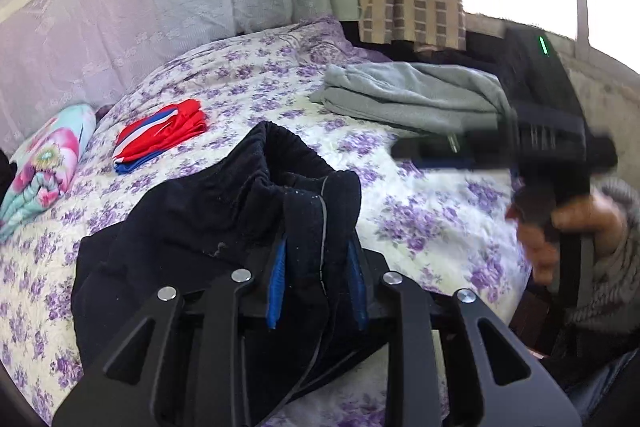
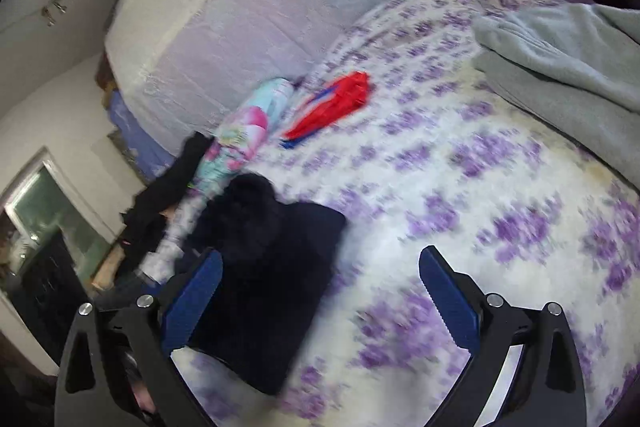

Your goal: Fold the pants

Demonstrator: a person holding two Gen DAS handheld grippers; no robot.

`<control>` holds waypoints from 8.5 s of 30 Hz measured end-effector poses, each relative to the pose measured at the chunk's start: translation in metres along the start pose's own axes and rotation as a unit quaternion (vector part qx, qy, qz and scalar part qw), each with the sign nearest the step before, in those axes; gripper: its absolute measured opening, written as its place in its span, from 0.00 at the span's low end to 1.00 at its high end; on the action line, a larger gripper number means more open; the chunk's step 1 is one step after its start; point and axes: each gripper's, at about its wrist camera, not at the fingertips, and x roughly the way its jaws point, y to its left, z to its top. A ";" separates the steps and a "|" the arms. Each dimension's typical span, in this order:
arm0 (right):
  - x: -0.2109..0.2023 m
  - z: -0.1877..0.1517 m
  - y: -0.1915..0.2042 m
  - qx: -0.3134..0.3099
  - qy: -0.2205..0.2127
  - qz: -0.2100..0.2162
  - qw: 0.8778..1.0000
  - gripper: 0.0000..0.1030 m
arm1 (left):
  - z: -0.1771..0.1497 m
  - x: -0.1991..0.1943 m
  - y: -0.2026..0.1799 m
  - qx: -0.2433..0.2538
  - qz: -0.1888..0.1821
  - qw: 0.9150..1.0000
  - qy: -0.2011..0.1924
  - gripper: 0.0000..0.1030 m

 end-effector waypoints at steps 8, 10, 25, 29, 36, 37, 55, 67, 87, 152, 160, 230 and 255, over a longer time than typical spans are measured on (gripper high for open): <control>0.029 0.052 0.052 0.032 0.057 0.211 0.975 0.96 | -0.018 0.001 -0.056 0.119 -0.043 0.992 -0.001 0.80; 0.044 0.059 0.061 0.029 0.085 0.231 0.969 0.96 | -0.018 -0.008 -0.046 0.105 -0.058 0.993 -0.009 0.80; 0.132 0.031 0.017 0.080 0.237 0.171 0.953 0.75 | -0.043 0.023 0.006 -0.018 -0.094 0.994 0.060 0.81; 0.123 0.035 -0.016 0.162 0.217 0.194 0.943 0.58 | -0.041 0.010 0.017 -0.036 -0.125 0.991 0.043 0.80; 0.108 0.070 0.078 0.010 0.202 0.197 0.959 0.81 | -0.014 -0.007 0.039 -0.089 -0.162 0.983 -0.012 0.81; 0.122 0.068 0.097 -0.007 0.229 0.205 0.952 0.81 | -0.012 0.002 0.034 -0.082 -0.169 0.982 0.002 0.81; 0.267 0.052 0.179 -0.049 0.393 0.201 0.896 0.84 | -0.075 -0.049 0.102 -0.170 -0.038 0.985 -0.006 0.87; 0.307 0.070 0.139 -0.004 0.341 0.122 0.932 0.80 | -0.107 -0.059 0.123 -0.224 -0.059 0.973 -0.004 0.87; 0.080 0.067 0.128 -0.156 0.083 -0.037 0.984 0.97 | -0.079 -0.087 0.176 -0.281 0.146 0.949 -0.001 0.96; 0.104 -0.040 0.016 0.081 0.161 0.095 0.979 0.91 | -0.126 0.015 0.217 -0.399 -0.129 0.904 0.077 0.56; 0.106 -0.040 0.009 0.101 0.145 0.095 0.980 0.50 | -0.124 0.017 0.216 -0.398 -0.127 0.906 0.071 0.38; 0.367 0.340 -0.013 -0.042 0.053 0.054 0.996 0.71 | 0.132 0.245 0.394 -0.216 0.037 0.975 0.033 0.66; 0.229 0.170 0.079 -0.171 -0.128 -0.214 0.953 0.97 | 0.083 0.123 0.257 -0.187 0.304 0.934 -0.025 0.96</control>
